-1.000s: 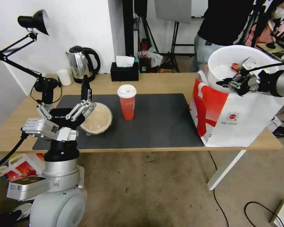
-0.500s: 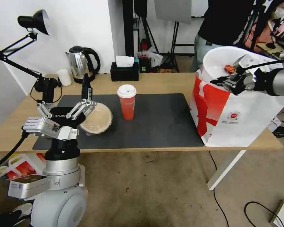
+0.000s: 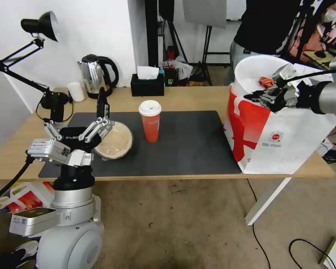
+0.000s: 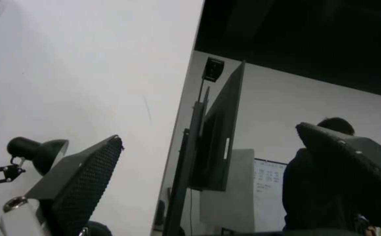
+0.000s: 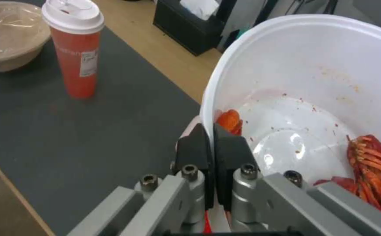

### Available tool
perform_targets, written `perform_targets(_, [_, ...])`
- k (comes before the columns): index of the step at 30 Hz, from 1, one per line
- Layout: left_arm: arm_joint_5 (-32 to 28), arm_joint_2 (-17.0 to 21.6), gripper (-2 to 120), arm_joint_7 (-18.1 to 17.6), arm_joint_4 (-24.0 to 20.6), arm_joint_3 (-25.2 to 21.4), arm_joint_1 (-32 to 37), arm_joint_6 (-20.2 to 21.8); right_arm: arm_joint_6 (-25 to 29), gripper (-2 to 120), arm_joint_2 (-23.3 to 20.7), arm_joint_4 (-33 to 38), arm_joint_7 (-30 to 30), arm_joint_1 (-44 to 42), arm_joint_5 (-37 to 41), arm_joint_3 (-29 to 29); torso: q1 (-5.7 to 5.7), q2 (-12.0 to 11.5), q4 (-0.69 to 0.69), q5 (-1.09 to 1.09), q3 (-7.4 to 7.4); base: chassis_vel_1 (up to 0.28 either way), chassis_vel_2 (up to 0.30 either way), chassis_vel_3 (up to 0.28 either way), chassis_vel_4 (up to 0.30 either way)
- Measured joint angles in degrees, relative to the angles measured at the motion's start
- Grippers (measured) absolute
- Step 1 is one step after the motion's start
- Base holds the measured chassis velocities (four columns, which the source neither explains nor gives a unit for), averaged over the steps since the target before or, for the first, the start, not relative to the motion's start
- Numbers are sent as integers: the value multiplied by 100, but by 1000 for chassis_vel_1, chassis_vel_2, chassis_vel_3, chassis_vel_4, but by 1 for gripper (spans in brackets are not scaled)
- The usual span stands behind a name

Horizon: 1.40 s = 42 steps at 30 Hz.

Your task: Pick up the trash from the table and place it into the takeout bag.

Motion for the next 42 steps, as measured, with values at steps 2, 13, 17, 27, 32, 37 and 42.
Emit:
perform_targets(2, [1, -6, 100, 2, -1, 2, 13, 1, 4, 0, -12, 20, -4, -4, 1, -4, 0, 0, 0, 0, 0, 0, 0, 0, 0])
perform_targets(13, [2, 0, 100, 2, -4, -2, 20, 7, 102, 36, 5, 8, 168, -13, 112, -9, 0, 0, 0, 0, 0, 0, 0, 0, 0])
perform_targets(17, [3, -7, 100, 2, -5, 9, 11, 10, 139, 48, 34, -12, 203, -7, 138, -9, 0, 0, 0, 0, 0, 0, 0, 0, 0])
perform_targets(27, [6, -14, 100, 2, -7, 5, 9, 14, 217, 88, 177, -149, 317, 108, 282, -8, 0, -2, 0, 0, 0, 0, 0, 0, 0])
perform_targets(32, [12, -24, 100, 3, -6, 3, 13, 14, 297, 99, 262, -239, 335, 218, 340, -31, 0, -2, -1, 0, 0, 0, 0, 0, 0])
perform_targets(37, [14, -31, 100, 4, -6, -5, 13, 14, 514, 100, 445, -380, 389, 509, 505, -124, 0, -2, 0, 0, 0, 0, 0, 0, 0])
perform_targets(42, [20, -42, 100, 4, -7, -18, 21, 14, 686, 100, 765, -543, 497, 836, 797, -154, 0, -1, -1, 0, 0, 0, 0, 0, 0])
